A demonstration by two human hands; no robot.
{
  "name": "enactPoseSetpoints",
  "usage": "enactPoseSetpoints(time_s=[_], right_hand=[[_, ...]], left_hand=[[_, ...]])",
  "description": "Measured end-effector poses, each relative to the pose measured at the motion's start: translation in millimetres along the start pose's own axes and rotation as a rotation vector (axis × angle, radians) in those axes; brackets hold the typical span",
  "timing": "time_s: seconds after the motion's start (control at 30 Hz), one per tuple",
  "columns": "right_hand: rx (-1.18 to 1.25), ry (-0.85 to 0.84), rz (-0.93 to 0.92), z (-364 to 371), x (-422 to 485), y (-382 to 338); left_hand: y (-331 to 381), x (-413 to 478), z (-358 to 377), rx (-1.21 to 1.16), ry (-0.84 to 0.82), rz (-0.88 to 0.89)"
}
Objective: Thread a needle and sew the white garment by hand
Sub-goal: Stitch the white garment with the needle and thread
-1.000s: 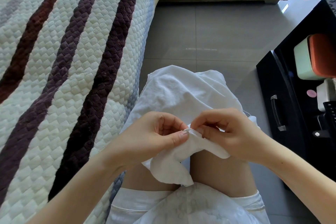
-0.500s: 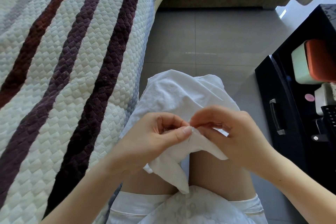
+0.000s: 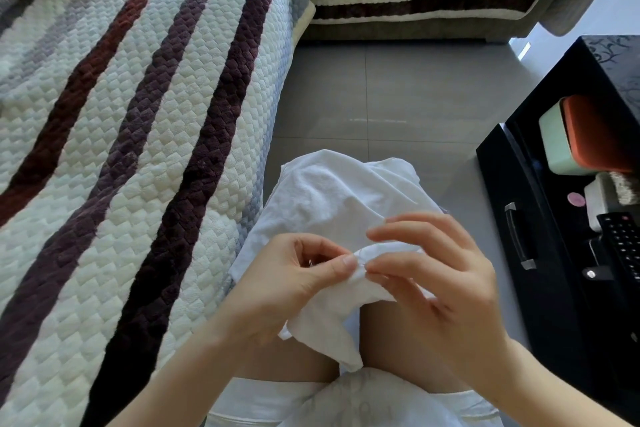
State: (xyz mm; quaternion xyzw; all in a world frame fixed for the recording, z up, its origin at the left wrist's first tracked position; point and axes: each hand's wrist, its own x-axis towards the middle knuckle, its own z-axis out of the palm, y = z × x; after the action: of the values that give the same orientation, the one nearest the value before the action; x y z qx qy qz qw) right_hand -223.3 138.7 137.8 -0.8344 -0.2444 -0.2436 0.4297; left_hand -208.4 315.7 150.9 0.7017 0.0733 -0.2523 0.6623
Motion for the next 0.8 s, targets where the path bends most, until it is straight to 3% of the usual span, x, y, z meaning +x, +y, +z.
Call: enactPoseSetpoints(time_s=[0.13,0.27,0.37,0.47,0.57,0.7,0.8], right_hand=[[0.210,0.011,0.132,-19.1,-2.1,-9.4],[0.911,-0.004,0.547,-48.9,8.8,-6.8],[1.105,0.082,0.781,-70.4,22.4,16.0],[0.627,0.069,0.796,-80.6,28.3,37.7],[0.150,-0.134,0.577,-65.6,26.3,44.4],[-0.139,-0.424,0.356,-41.0,20.7,40.6],[-0.150,-0.564,0.404,-38.5,15.9,37.6]], left_hand=[[-7.7,-1.4,0.0,0.092,0.053,-0.034],[-10.5,-2.1,-0.7,0.125,0.061,-0.025],[-11.3,-1.5,-0.5,0.164,0.072,-0.010],[-10.7,-2.6,0.0,0.189,0.046,0.034],[-11.2,-5.4,0.5,0.279,0.031,0.132],[-14.8,-9.2,0.7,0.402,0.045,0.278],[-19.3,-9.7,-0.8,0.437,0.062,0.381]])
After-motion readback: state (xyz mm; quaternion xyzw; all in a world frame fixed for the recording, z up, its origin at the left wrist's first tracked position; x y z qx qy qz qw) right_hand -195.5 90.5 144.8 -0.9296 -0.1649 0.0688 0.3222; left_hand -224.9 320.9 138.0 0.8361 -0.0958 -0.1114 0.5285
